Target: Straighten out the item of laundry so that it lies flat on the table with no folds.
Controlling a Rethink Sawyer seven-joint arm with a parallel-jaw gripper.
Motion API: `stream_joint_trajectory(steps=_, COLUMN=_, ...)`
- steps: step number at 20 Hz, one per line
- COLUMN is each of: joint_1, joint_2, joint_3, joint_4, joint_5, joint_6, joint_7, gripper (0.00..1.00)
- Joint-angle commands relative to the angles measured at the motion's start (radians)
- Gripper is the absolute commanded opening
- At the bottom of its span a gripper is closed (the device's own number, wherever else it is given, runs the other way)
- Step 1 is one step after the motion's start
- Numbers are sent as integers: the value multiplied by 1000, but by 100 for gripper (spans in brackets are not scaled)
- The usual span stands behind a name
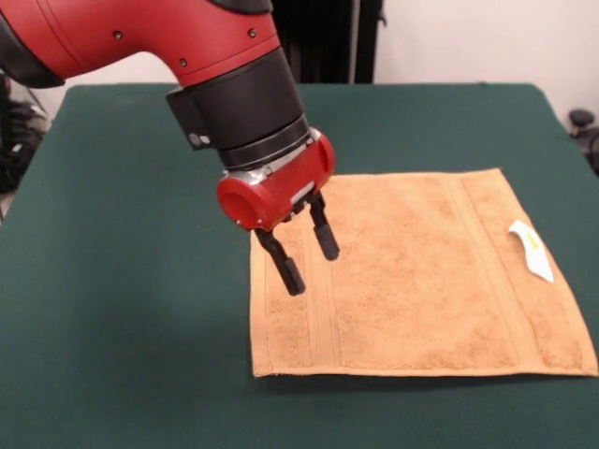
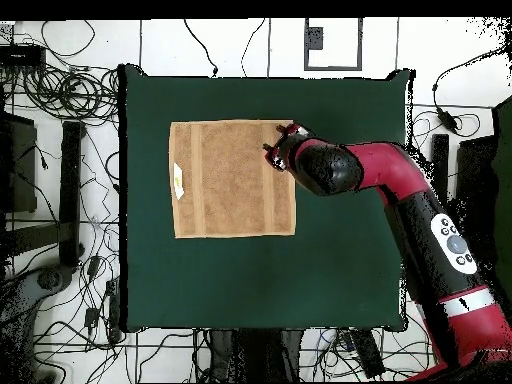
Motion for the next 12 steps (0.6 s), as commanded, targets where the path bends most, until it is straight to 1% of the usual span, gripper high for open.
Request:
stream_joint_trajectory(steps=1, joint_1=49, joint_2=46, joint_3=-54, joint_4=118, joint_5=6, joint_6=34, joint_7=-112, gripper=100)
stream_joint_trajectory(steps=2, joint_1=49, joint_2=43, joint_3=-57, joint_4=119, joint_5=7, joint_6=30, joint_7=-97, gripper=100)
stream_joint_trajectory(steps=4, joint_1=36, joint_2=28, joint_3=-61, joint_4=141, joint_5=0, joint_6=-43, joint_7=-9, gripper=100)
stream_joint_trajectory(steps=7, joint_1=26, joint_2=-17, joint_3=-86, joint_4=177, joint_5=-21, joint_6=-181, joint_7=163, gripper=100)
stream_joint_trajectory(steps=9, joint_1=31, joint_2=-30, joint_3=-105, joint_4=184, joint_5=-17, joint_6=-203, joint_7=199, gripper=100)
stream_joint_trajectory(steps=12, joint_1=40, joint_2=-35, joint_3=-125, joint_4=185, joint_5=10, joint_6=-194, joint_7=197, gripper=100)
